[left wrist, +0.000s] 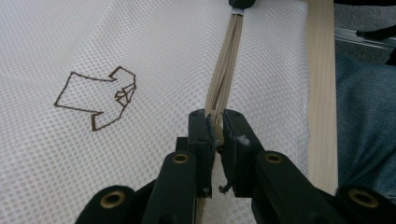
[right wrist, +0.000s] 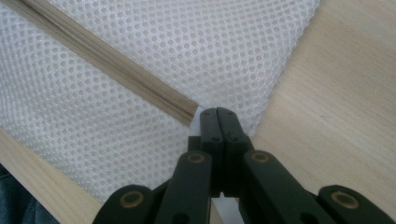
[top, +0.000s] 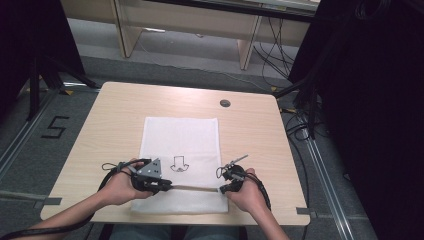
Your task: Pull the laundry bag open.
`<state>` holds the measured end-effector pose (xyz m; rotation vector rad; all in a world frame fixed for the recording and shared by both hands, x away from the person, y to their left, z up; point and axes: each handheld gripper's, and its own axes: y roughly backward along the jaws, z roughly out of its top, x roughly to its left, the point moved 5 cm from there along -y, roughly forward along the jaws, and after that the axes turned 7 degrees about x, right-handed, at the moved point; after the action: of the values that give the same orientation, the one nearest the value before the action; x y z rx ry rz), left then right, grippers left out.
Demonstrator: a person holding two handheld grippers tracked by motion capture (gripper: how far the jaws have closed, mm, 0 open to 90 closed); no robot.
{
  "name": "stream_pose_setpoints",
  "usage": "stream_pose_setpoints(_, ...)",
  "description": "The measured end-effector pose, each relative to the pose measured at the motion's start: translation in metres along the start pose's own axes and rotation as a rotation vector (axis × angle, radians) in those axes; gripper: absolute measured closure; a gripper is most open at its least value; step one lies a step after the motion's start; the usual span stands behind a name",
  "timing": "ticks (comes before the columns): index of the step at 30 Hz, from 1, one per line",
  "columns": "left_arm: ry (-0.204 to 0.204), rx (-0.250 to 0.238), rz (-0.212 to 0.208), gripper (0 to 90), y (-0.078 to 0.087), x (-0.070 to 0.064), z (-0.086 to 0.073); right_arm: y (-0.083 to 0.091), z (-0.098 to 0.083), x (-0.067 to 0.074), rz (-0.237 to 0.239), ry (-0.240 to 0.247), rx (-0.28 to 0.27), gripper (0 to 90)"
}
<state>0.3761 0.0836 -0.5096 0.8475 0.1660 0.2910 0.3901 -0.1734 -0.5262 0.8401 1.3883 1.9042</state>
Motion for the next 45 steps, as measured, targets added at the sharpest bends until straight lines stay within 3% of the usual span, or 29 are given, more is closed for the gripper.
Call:
stream_pose_setpoints(6,0.001,-0.005,-0.001,81.7,-0.0011,0.0002,-0.0013,0.0002,-0.0007,0.0010,0.000,-0.027,0.008,90.0)
stream_pose_setpoints(12,0.007,-0.010,-0.005,81.7,-0.0009,-0.0005,-0.0021,0.0005,-0.0009,0.0007,0.000,-0.024,0.011,90.0)
stream_pose_setpoints(15,0.002,-0.007,-0.014,81.8,-0.0010,-0.0007,-0.0026,-0.0007,0.0002,-0.0007,0.005,0.011,-0.005,90.0)
stream_pose_setpoints(30,0.006,-0.007,-0.001,81.7,0.0017,0.0001,-0.0060,-0.0012,0.0003,-0.0005,0.003,0.003,-0.009,90.0)
stream_pose_setpoints(31,0.001,0.001,-0.001,81.8,0.0025,0.0008,-0.0064,0.0004,-0.0008,0.0010,0.000,-0.020,0.010,90.0)
stream_pose_setpoints(35,0.003,0.000,0.001,81.8,0.0038,0.0012,-0.0074,-0.0006,0.0003,-0.0006,0.004,0.013,-0.009,90.0)
stream_pose_setpoints(38,0.011,0.001,-0.001,81.7,0.0047,0.0019,-0.0086,-0.0003,-0.0003,-0.0002,0.004,-0.004,-0.002,90.0)
stream_pose_setpoints(45,0.004,0.005,0.005,81.8,0.0077,0.0030,-0.0097,-0.0007,0.0002,-0.0006,0.005,0.009,-0.005,90.0)
